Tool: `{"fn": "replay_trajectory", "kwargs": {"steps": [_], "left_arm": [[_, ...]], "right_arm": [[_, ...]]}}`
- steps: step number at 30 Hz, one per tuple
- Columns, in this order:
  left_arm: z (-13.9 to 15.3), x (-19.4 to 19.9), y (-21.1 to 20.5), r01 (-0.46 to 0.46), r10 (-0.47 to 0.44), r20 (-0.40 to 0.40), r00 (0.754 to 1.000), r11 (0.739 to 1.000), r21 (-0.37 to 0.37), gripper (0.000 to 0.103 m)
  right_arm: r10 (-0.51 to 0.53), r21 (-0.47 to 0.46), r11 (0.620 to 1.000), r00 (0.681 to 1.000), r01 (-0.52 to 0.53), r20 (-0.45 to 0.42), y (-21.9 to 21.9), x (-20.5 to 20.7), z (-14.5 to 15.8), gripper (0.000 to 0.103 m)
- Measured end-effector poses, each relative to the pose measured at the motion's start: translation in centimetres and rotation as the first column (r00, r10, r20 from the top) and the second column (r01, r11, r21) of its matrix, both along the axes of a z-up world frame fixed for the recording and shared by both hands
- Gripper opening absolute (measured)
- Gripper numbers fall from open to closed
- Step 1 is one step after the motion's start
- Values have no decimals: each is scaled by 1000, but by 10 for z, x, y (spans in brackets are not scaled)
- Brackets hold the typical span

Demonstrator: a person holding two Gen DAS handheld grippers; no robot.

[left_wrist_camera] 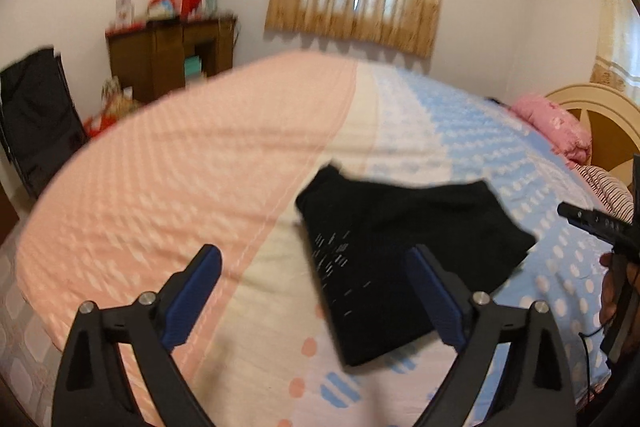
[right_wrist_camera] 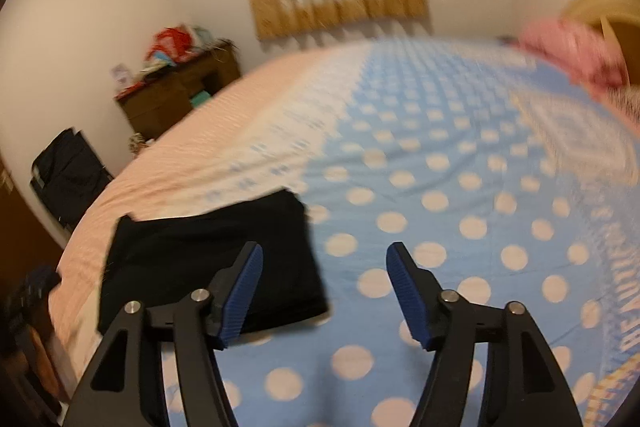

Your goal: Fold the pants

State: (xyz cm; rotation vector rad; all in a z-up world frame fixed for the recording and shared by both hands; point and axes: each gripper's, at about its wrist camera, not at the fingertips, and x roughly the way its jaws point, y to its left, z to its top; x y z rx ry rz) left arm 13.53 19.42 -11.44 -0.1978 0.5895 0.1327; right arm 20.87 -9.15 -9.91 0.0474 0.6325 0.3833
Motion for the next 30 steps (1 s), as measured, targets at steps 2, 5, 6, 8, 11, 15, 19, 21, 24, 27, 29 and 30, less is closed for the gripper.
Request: {"fn": "replay_trajectory", "kwargs": {"steps": [2, 5, 6, 8, 11, 15, 19, 21, 24, 27, 29, 30], "left_arm": [[14, -7, -5, 8, -9, 42, 999, 1000, 15, 100], [28, -15, -13, 20, -23, 84, 996, 999, 43, 101], [31, -17, -14, 21, -26, 93, 995, 998, 51, 101], [37, -22, -17, 26, -33, 115, 993, 998, 61, 101], [43, -27, -22, 34, -42, 140, 989, 998, 56, 103], [43, -27, -26, 34, -41, 143, 989, 998, 53, 103], [43, -28, -26, 33, -41, 143, 989, 998, 53, 103], [42, -28, -28, 35, -43, 143, 989, 998, 53, 103], [40, -27, -31, 40, -47, 136, 990, 998, 56, 103], [40, -28, -34, 42, -49, 131, 990, 997, 60, 103], [40, -29, -35, 43, -51, 132, 990, 997, 61, 103], [40, -29, -35, 42, -50, 131, 990, 997, 61, 103]], "right_arm": [[38, -14, 999, 998, -37, 45, 9, -21, 10, 68], [69, -29, 997, 994, -66, 89, 19, -41, 20, 68], [74, -29, 997, 992, -71, 99, 20, -46, 24, 68], [75, -22, 997, 991, -73, 109, 21, -52, 28, 68], [68, -4, 998, 991, -68, 112, 18, -57, 31, 68], [61, -3, 998, 992, -61, 113, 18, -61, 32, 69], [62, -3, 998, 992, -62, 112, 18, -62, 31, 69], [60, -1, 998, 992, -60, 109, 17, -63, 31, 69], [59, 2, 998, 993, -60, 104, 15, -65, 31, 69], [59, 4, 998, 993, -59, 104, 14, -65, 31, 69], [59, 5, 998, 993, -60, 103, 14, -65, 31, 69], [59, 4, 998, 993, -60, 102, 14, -65, 31, 69]]}}
